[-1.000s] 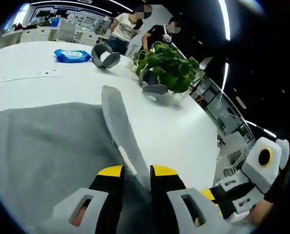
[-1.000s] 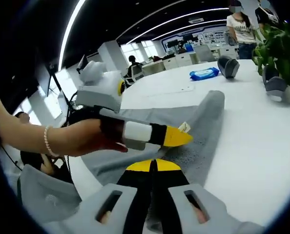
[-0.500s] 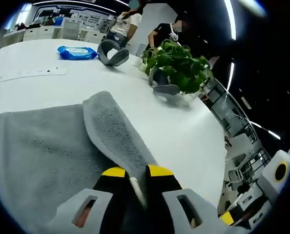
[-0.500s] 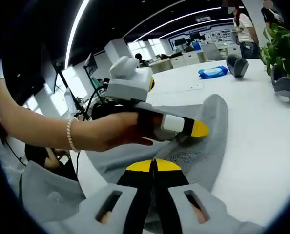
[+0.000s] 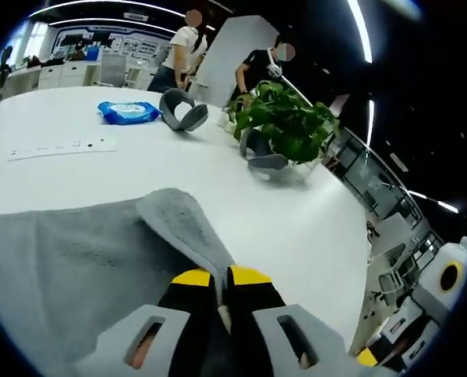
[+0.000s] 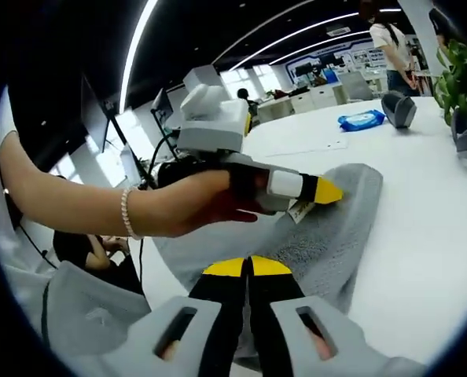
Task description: Fold the towel on the table until its edges align and the towel forms a compact rectangular stack.
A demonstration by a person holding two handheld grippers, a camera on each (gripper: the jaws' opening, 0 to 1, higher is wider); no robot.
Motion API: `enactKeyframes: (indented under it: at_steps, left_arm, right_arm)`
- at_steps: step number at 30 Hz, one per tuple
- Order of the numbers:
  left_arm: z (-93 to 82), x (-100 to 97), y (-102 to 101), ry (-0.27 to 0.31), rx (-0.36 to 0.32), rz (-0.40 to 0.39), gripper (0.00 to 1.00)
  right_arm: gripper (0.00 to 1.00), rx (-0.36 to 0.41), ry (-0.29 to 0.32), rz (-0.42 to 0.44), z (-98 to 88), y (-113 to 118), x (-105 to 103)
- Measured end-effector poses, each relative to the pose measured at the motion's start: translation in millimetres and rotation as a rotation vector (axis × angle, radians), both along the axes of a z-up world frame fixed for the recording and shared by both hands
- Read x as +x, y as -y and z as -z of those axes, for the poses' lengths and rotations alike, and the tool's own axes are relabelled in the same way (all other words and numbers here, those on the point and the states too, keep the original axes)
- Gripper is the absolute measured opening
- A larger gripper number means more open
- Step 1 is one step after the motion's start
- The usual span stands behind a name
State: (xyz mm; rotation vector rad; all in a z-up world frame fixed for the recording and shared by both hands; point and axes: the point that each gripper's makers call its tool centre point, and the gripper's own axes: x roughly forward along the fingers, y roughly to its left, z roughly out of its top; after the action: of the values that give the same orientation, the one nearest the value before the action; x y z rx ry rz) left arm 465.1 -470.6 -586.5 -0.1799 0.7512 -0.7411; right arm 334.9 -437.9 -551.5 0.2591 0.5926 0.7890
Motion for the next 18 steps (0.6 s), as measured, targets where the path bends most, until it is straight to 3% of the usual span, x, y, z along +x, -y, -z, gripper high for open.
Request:
enactKeyframes:
  at_steps: [6, 18]
  left_arm:
    - [-10.8, 0.2, -12.6, -0.006, -0.008, -0.036, 0.04]
    - [-34.1, 1.9, -27.6, 0.027, -0.033, -0.057, 0.04]
  right_arm:
    - [0.00, 0.043, 0.006, -0.001, -19.2, -7.4, -7.6]
    - [0.00, 0.056, 0.047, -0.040, -47.6, -38.2, -15.5]
